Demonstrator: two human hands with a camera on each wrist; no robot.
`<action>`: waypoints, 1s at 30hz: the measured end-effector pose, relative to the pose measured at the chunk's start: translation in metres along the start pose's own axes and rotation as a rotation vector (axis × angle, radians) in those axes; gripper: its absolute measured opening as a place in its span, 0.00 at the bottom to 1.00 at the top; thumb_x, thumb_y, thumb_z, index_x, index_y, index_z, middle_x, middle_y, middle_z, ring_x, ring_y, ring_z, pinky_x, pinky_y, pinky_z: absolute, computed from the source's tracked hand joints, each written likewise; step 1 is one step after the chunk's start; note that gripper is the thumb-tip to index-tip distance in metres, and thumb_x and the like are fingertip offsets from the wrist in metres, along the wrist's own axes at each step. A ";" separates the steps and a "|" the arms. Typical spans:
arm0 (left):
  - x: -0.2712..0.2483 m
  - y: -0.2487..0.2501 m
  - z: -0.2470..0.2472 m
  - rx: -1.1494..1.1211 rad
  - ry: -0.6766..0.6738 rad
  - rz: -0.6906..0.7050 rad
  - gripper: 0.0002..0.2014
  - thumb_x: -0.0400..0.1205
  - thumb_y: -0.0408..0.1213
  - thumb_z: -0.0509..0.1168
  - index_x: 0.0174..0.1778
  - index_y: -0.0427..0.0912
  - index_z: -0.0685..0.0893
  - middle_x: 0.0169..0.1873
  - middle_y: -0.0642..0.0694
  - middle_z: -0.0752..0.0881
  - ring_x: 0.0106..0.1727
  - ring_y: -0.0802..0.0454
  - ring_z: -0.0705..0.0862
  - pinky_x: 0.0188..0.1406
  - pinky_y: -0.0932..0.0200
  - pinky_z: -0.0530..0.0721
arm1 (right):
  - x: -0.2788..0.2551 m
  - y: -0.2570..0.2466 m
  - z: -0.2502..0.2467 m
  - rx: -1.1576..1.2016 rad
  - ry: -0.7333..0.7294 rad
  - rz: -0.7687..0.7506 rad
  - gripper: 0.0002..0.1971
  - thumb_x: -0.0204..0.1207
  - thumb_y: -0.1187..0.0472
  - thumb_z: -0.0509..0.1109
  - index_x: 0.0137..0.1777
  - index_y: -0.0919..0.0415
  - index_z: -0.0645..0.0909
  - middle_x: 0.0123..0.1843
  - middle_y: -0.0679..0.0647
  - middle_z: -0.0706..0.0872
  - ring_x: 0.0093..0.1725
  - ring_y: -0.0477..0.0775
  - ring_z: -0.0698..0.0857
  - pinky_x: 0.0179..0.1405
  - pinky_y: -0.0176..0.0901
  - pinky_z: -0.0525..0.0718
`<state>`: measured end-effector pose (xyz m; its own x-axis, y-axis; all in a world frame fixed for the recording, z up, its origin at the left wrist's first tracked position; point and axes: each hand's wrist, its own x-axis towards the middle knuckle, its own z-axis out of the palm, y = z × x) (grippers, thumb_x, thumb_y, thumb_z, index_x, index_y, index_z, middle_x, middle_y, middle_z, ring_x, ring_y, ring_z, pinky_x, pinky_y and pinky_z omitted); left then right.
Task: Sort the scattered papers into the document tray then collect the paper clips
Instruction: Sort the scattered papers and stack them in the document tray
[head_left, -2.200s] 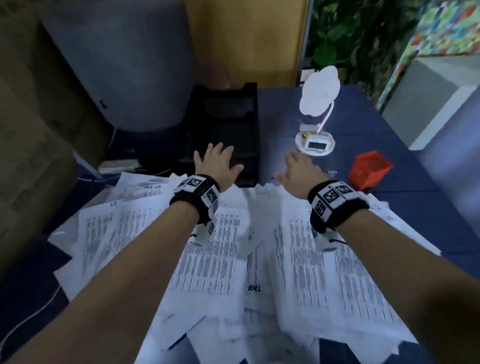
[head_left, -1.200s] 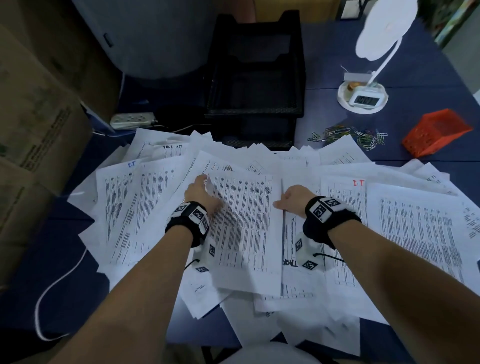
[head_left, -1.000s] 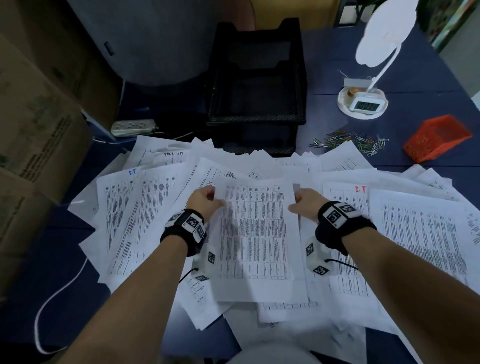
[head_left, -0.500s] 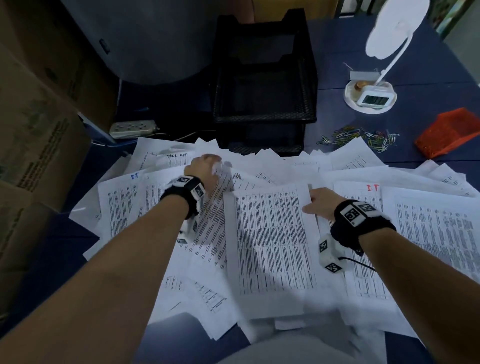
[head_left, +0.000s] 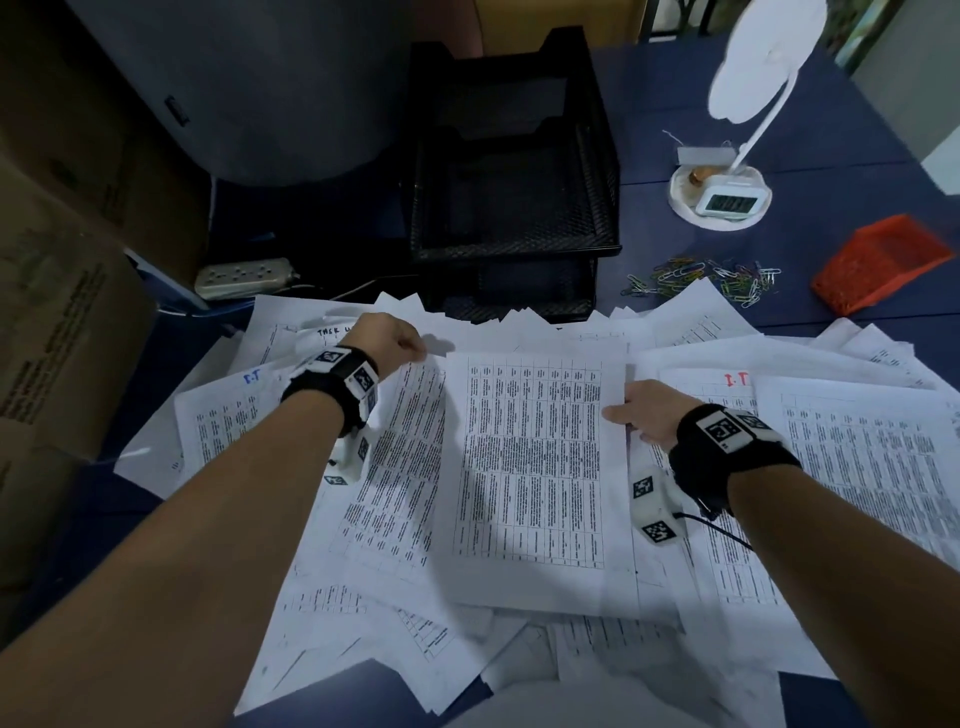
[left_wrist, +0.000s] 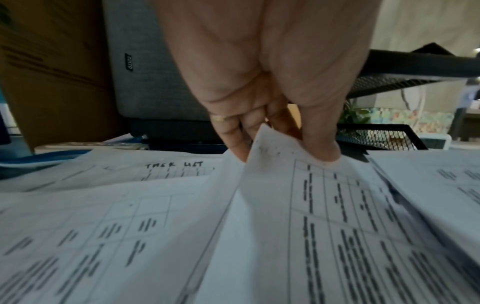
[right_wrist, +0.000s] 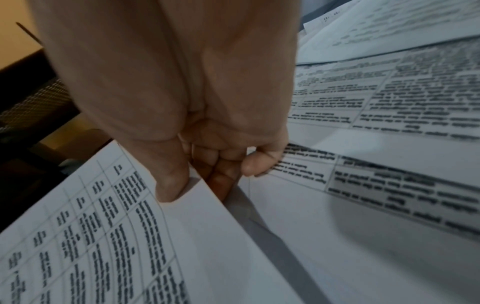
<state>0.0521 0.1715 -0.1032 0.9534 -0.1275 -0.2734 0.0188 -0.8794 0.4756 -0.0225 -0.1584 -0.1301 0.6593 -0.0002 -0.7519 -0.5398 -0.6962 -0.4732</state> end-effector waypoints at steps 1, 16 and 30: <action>-0.003 0.000 0.002 -0.010 0.003 0.012 0.04 0.78 0.32 0.71 0.45 0.39 0.90 0.41 0.48 0.86 0.45 0.53 0.82 0.47 0.62 0.77 | 0.000 0.000 0.000 0.009 -0.008 -0.013 0.13 0.82 0.55 0.65 0.56 0.66 0.79 0.45 0.59 0.79 0.43 0.58 0.76 0.44 0.46 0.72; 0.003 0.051 0.014 -0.577 -0.016 0.104 0.08 0.82 0.36 0.66 0.37 0.49 0.81 0.31 0.57 0.79 0.31 0.63 0.75 0.34 0.68 0.73 | -0.015 -0.001 0.009 0.205 0.074 -0.063 0.17 0.82 0.52 0.64 0.66 0.61 0.76 0.67 0.63 0.80 0.68 0.69 0.78 0.70 0.61 0.73; -0.063 0.038 0.069 -1.163 0.007 -0.410 0.15 0.78 0.33 0.71 0.59 0.43 0.78 0.50 0.39 0.84 0.41 0.47 0.84 0.41 0.53 0.86 | -0.013 0.011 0.009 0.743 0.137 -0.054 0.19 0.86 0.65 0.58 0.75 0.64 0.71 0.71 0.58 0.80 0.69 0.62 0.78 0.71 0.57 0.74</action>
<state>-0.0277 0.1146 -0.1253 0.8156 0.0677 -0.5747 0.5700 0.0777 0.8180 -0.0417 -0.1593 -0.1301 0.7280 -0.1024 -0.6779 -0.6835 -0.0305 -0.7293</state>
